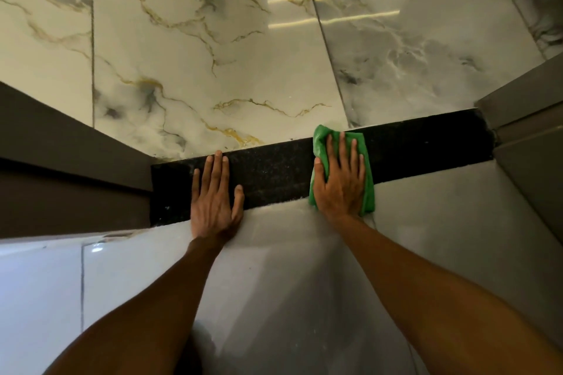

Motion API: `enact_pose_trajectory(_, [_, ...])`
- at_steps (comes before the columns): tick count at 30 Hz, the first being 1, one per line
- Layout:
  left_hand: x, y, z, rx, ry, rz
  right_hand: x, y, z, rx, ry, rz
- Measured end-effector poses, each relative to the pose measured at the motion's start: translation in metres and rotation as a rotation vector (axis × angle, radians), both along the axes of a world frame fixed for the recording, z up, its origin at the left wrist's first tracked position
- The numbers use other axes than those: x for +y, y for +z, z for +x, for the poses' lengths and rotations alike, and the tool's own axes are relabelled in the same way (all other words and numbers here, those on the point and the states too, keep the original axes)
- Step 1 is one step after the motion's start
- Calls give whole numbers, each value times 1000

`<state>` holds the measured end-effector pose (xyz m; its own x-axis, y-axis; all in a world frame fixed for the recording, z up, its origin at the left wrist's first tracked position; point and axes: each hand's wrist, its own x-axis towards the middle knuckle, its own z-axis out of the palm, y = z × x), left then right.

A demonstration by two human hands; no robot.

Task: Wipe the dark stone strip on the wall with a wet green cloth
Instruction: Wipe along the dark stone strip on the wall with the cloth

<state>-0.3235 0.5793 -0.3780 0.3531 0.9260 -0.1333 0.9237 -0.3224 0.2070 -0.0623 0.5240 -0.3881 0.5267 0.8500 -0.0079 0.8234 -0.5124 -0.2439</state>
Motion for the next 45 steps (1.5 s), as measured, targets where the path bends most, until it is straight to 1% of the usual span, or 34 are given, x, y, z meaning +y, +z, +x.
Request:
enact_pose_trajectory(8, [1,-3,2,13,16,16,7,-5,-35,-15,118,15])
enact_pose_trajectory(20, [1,-7,1,20,17,28,14,-6,-81,29,278,64])
enact_pose_trajectory(27, [1,-9,1,31,11,24,8,-5,-78,68,400,70])
enact_pose_trajectory(41, [2,-10,2,49,11,19,-6,-10,-78,79,462,68])
enact_pose_trajectory(45, [2,-14,0,35,1,47,-11,-9,-70,109,560,102])
